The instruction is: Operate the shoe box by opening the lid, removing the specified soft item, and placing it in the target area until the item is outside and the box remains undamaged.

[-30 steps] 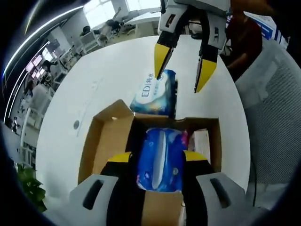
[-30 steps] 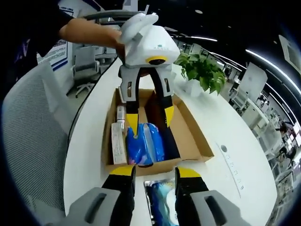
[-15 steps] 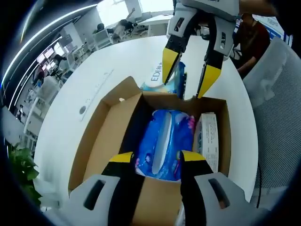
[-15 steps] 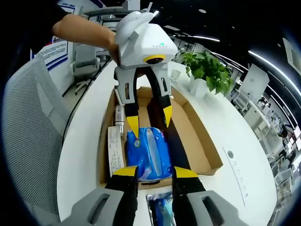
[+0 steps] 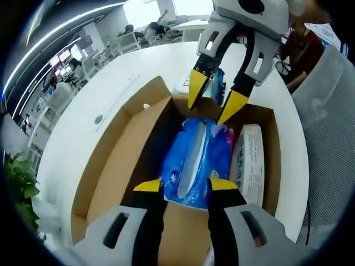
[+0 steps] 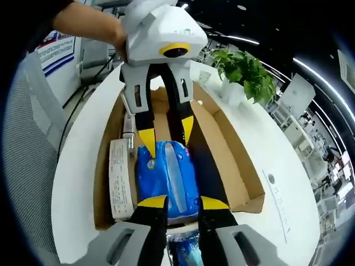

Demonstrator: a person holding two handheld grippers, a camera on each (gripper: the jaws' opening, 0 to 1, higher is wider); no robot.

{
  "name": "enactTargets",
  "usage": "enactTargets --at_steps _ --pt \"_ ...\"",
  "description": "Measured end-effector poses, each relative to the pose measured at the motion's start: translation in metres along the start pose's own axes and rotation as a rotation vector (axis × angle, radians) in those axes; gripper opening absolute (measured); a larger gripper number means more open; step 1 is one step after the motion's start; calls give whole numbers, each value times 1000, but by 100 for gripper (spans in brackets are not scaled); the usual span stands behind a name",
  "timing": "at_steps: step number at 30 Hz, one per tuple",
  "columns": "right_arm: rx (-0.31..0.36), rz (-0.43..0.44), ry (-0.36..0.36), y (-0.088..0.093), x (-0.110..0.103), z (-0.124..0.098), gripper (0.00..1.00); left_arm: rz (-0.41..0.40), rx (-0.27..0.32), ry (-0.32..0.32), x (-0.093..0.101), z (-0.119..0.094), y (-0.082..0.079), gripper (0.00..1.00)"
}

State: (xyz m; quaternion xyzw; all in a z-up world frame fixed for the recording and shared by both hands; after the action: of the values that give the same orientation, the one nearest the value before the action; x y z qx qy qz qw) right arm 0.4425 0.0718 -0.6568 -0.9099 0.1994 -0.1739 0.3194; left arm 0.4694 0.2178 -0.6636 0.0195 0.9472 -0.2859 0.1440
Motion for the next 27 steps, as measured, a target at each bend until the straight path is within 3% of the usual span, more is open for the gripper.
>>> enactTargets --at_steps 2,5,7,11,14,27 --pt "-28 -36 27 1 0 5 12 6 -14 -7 -1 4 1 24" --pt "-35 -4 22 0 -1 13 12 -28 -3 -33 -5 6 0 20" --pt "-57 -46 46 0 -1 19 11 -35 -15 -43 -7 9 0 16" --pt "-95 -83 55 0 -3 28 1 -18 -60 -68 -11 14 5 4" --pt "-94 -96 71 -2 -4 28 0 -30 -61 -66 -11 14 7 0" --pt "-49 -7 61 -3 -5 16 0 -48 -39 -81 -6 2 4 0"
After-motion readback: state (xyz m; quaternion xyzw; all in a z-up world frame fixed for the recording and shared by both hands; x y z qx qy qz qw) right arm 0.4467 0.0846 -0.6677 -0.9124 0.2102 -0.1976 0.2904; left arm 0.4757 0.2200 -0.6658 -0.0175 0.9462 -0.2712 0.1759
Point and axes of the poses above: the point that each gripper's makers call its tool centre point, and the gripper's own axes: z roughly forward along the fingers, x roughly to its right, y roughly out of its underside, the point moved 8 cm from there along -z, roughly backward along the fingers, and after that the axes turned 12 degrees about z, right-handed, at the moved point
